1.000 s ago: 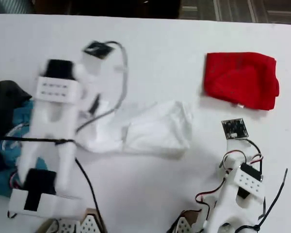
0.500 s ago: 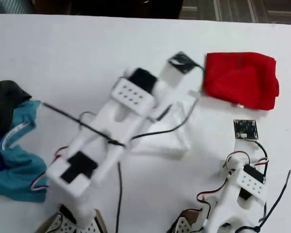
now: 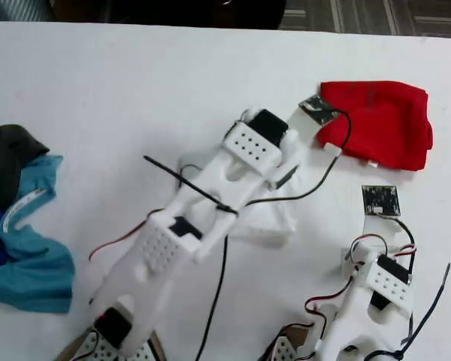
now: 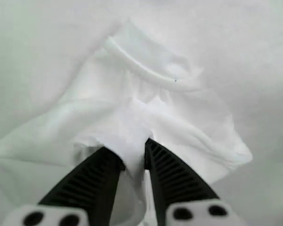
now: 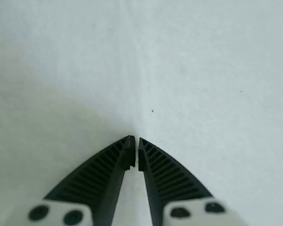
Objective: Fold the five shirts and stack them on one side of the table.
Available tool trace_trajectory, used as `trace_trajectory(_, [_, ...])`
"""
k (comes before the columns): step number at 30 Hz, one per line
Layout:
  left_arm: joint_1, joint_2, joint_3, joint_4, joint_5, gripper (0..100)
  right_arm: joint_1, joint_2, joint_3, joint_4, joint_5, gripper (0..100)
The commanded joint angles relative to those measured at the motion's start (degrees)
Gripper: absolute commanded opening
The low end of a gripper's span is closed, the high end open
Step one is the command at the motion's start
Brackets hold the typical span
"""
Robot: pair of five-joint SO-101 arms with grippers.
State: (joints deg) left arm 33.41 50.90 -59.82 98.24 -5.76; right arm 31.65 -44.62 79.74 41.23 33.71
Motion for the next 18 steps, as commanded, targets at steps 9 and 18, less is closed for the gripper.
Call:
trace_trajectory(9, [-2.5, -3.6, -14.3, 4.0, 0.1, 22, 0.4, -1.9, -0.3, -0.9, -0.2, 2.2])
trace_trajectory(18, [-12.8, -6.2, 3.7, 3.6, -0.2, 3, 0.4, -1.9, -0.3, -0.9, -0.2, 2.2])
